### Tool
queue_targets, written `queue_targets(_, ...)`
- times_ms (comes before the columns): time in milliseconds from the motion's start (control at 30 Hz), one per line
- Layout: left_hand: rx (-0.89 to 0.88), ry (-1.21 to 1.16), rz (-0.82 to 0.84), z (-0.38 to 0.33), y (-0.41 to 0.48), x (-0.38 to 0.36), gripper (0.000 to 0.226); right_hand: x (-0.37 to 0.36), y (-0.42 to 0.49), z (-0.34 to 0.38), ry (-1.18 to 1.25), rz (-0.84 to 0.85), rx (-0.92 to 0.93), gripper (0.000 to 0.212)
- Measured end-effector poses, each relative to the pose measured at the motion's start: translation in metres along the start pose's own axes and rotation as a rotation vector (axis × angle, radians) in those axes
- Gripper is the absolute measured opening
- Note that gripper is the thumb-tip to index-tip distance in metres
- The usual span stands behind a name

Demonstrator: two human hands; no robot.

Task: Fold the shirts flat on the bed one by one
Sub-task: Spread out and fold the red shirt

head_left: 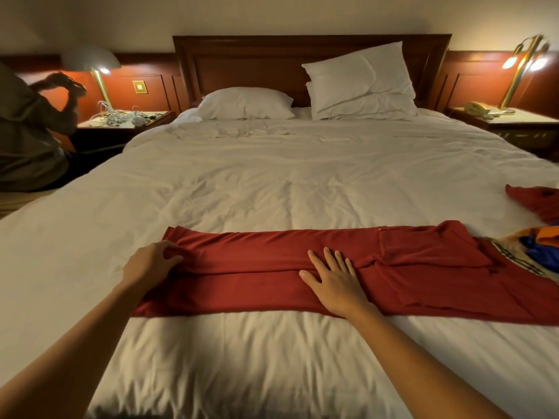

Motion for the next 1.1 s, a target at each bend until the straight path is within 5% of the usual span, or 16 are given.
queue_targets(233,0.111,-0.211,0.072,-0.020,0.002,0.014,0.022,0.009,0.000,0.001,0.168,-0.104,-0.025,0.061)
queue_targets(433,-0.117,-0.341,0.168,-0.161,-0.006,0.003,0.033,0.047,-0.010,-0.026,1.183,-0.173,-0.151,0.034)
queue_targets(600,-0.130,-0.854,0.716,-0.292,-0.063,-0.078,0.048,0.060,-0.024,-0.071,1.635,0.083,-0.373,0.039)
queue_targets(700,-0.106,-0.887,0.548,-0.296,-0.067,-0.115,0.030,0.056,-0.029,-0.084,1.594,0.127,-0.378,0.047)
queue_targets(767,-0.223,-0.578,0.229,-0.272,-0.060,-0.121,0.023,0.052,-0.030,-0.086,1.436,0.065,-0.363,0.060)
queue_targets(833,-0.328,-0.294,0.115,-0.241,-0.056,-0.128,0.029,0.052,-0.031,-0.082,1.193,-0.031,-0.345,0.080)
queue_targets(967,-0.306,0.107,0.306,-0.189,-0.057,-0.150,0.058,0.062,-0.029,-0.075,0.870,-0.168,-0.296,0.084)
queue_targets(1100,-0.287,0.190,0.388,-0.179,-0.066,-0.160,0.068,0.086,-0.026,-0.091,0.605,-0.202,-0.239,0.080)
Point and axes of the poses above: each hand's wrist, its own y-axis towards the middle knuckle, its own x-axis out of the back of the hand, z = x × y, the point moved 4 cm from there along y, towards the middle knuckle, and after that the axes turned 7 degrees about -y, right-handed, at the moved point
